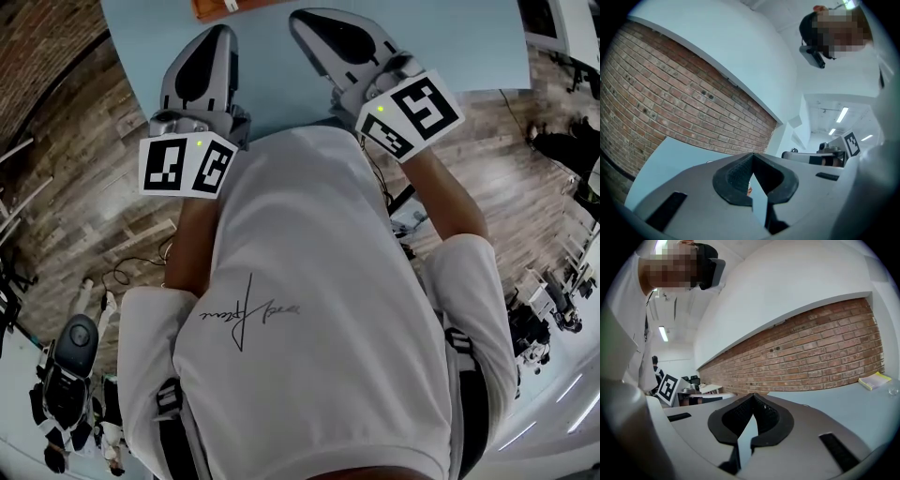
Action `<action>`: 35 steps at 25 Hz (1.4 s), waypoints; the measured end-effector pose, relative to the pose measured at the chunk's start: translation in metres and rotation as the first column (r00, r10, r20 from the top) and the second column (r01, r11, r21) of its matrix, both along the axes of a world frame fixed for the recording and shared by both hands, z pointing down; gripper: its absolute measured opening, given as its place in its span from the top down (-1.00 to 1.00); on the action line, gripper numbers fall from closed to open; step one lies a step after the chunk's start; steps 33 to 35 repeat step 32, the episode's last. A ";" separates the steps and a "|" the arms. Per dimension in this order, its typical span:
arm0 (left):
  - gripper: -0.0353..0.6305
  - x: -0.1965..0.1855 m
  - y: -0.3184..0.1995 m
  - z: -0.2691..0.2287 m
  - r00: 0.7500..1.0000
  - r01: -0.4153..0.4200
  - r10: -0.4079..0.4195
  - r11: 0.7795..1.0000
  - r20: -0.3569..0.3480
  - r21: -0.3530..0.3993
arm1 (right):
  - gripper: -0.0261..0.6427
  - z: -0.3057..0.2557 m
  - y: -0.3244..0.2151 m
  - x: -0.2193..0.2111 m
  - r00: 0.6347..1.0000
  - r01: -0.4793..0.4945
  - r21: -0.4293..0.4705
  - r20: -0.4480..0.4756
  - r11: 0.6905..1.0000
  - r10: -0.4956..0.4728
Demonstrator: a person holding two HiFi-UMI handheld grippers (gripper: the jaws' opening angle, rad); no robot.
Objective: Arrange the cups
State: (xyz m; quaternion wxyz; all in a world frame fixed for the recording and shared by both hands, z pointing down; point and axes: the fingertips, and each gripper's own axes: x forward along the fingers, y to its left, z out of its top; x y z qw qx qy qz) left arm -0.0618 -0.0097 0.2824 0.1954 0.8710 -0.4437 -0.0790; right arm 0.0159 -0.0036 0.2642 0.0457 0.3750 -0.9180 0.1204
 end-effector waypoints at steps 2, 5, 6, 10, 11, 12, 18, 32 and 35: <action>0.87 0.001 0.001 -0.002 1.000 0.003 -0.003 1.000 0.003 0.003 | 0.86 -0.004 0.003 0.002 1.000 0.009 0.004 -0.002 1.000 -0.009; 0.87 0.003 0.003 -0.007 1.000 0.003 -0.003 1.000 0.012 0.010 | 0.86 -0.010 0.009 0.005 1.000 0.022 0.015 -0.016 1.000 -0.022; 0.87 0.003 0.005 -0.009 1.000 0.002 -0.002 1.000 0.015 0.014 | 0.86 -0.012 0.010 0.006 1.000 0.024 0.017 -0.016 1.000 -0.024; 0.87 0.007 0.010 -0.016 1.000 0.002 -0.003 1.000 0.014 0.022 | 0.86 -0.018 0.016 0.008 0.999 0.040 0.016 -0.009 0.999 -0.040; 0.87 0.008 0.012 -0.017 1.000 0.001 -0.001 1.000 0.015 0.023 | 0.86 -0.019 0.017 0.007 0.999 0.046 0.014 -0.009 0.999 -0.046; 0.87 0.010 0.013 -0.018 1.000 -0.002 0.001 1.000 0.017 0.024 | 0.86 -0.019 0.019 0.007 0.999 0.053 0.011 -0.010 0.999 -0.053; 0.87 0.008 0.016 -0.018 1.000 -0.003 0.003 1.000 0.022 0.022 | 0.86 -0.015 0.025 0.000 0.996 0.087 0.003 -0.018 0.996 -0.087; 0.87 0.006 0.014 -0.010 1.000 -0.023 0.023 1.000 0.007 0.003 | 0.86 -0.013 0.023 -0.007 0.994 0.100 -0.003 -0.035 0.995 -0.100; 0.87 0.006 0.014 -0.010 1.000 -0.023 0.023 1.000 0.007 0.003 | 0.86 -0.013 0.023 -0.007 0.994 0.100 -0.003 -0.035 0.995 -0.100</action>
